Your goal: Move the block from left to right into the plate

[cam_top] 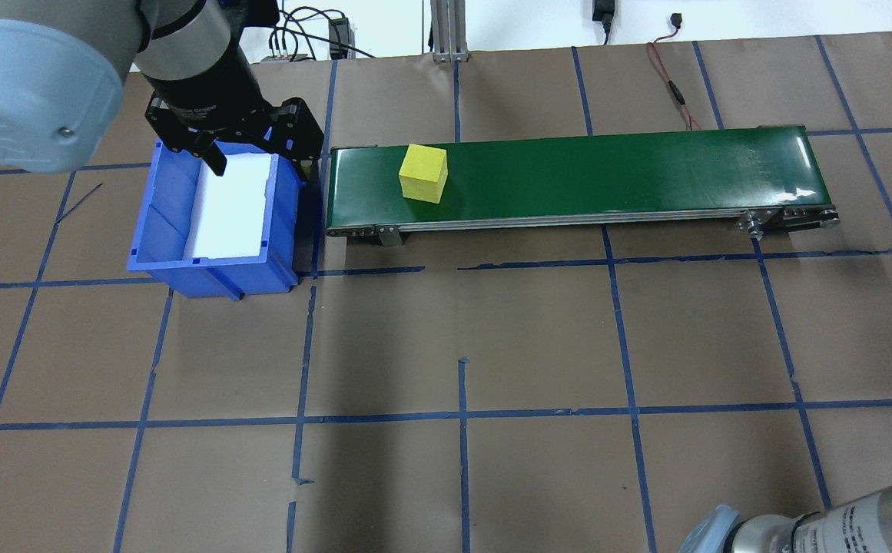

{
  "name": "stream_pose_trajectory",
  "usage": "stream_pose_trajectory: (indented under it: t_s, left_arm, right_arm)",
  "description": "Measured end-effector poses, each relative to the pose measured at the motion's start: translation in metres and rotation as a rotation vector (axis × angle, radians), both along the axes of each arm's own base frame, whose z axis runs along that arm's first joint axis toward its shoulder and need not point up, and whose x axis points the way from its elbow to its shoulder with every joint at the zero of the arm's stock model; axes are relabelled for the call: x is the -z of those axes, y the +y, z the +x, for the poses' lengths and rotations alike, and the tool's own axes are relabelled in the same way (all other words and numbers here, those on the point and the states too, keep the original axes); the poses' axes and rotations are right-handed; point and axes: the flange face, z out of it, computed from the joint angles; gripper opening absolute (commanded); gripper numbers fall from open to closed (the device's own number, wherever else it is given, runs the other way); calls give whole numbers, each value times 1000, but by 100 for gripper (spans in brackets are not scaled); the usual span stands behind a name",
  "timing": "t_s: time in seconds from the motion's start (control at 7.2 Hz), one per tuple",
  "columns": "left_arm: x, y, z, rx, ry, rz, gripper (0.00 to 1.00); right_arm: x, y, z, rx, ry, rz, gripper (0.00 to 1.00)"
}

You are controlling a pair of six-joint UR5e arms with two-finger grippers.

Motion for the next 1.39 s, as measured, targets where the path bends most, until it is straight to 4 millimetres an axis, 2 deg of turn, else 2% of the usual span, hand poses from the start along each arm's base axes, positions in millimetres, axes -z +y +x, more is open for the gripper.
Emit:
stream_pose_trajectory:
  t_s: [0.14, 0.28, 0.42, 0.56, 0.83, 1.11, 1.25, 1.39]
  left_arm:
    - [-3, 3, 1, -1, 0, 0, 100]
    - [-7, 4, 3, -5, 0, -5, 100]
    - [-11, 4, 6, -13, 0, -14, 100]
    - [-16, 4, 7, -19, -3, -23, 100]
    - [-18, 3, 7, -27, 4, -27, 100]
    - [-17, 2, 3, -37, 22, -24, 100]
    - [-16, 2, 0, -40, 43, -22, 100]
    - [-15, 2, -1, -42, 53, -21, 100]
  right_arm:
    - [19, 14, -22, 4, -9, 10, 35]
    - [36, 26, -44, 3, -9, 8, 45]
    - [50, 31, -61, -2, 0, -1, 88]
    - [62, 33, -70, -1, -1, -3, 100]
    - [73, 36, -78, 8, -15, -13, 100]
    - [57, 34, -77, 14, -19, -38, 100]
    - [42, 24, -61, 28, -42, -67, 100]
    - [24, 0, -28, 45, -58, -101, 100]
